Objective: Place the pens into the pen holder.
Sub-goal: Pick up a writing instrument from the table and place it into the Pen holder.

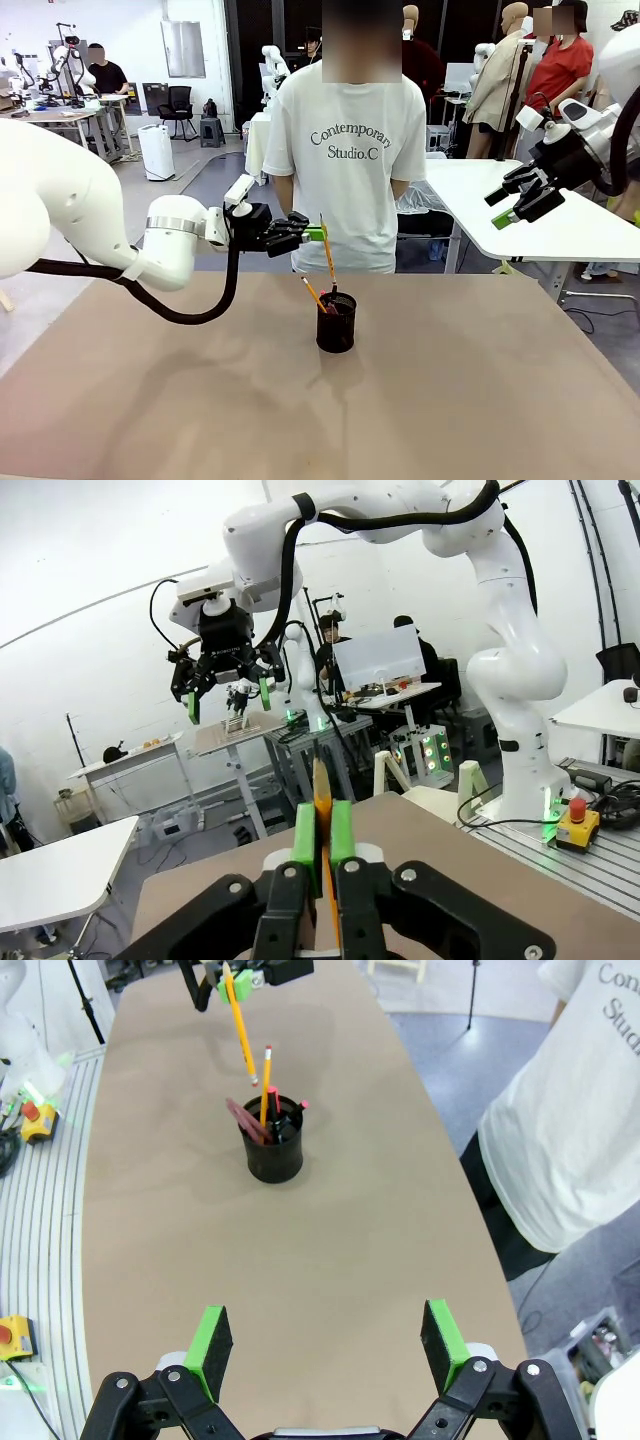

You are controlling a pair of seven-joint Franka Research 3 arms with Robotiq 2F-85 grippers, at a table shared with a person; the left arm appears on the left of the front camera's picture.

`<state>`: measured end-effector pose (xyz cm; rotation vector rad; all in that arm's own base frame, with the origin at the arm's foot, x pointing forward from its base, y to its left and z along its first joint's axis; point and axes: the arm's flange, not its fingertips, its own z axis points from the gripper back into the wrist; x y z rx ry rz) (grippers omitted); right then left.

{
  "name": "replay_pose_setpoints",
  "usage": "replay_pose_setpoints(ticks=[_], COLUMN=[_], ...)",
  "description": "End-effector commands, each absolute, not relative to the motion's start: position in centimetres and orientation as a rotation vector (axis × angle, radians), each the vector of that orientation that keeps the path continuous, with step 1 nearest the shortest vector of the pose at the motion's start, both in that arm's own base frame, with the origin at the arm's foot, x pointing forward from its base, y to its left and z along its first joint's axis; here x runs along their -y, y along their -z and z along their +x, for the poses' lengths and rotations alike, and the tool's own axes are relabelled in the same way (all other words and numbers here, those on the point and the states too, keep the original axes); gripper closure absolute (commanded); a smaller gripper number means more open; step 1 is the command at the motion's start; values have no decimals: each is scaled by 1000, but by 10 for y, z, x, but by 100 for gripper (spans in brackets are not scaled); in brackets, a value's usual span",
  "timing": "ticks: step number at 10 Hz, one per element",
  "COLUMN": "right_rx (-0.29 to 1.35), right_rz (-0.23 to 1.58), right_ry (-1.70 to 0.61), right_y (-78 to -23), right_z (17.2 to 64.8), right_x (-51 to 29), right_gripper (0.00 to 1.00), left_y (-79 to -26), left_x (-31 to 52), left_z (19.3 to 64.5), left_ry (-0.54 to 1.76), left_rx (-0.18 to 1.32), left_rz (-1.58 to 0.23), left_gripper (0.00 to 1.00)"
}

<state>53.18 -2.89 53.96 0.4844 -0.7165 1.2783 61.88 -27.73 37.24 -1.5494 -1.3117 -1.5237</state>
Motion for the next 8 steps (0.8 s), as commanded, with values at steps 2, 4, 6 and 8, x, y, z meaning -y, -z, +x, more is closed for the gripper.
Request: replay_pose_setpoints(ticks=[2, 4, 6, 8], right_rx=[697, 697, 697, 697], right_rz=[481, 481, 481, 481], right_ry=[-1263, -1263, -1263, -1263], right_y=[-542, -542, -542, -542], right_z=[529, 529, 529, 529], right_x=[27, 27, 27, 27], right_gripper=[0, 0, 0, 0], left_y=[-363, -351, -340, -331], left_x=[289, 299, 305, 310], left_z=[640, 659, 672, 678], left_ry=[1563, 1551, 1529, 1530], left_rx=[1211, 1159, 1128, 1096], left_rz=[-1552, -1563, -1597, -1619], left_gripper=[100, 100, 100, 100])
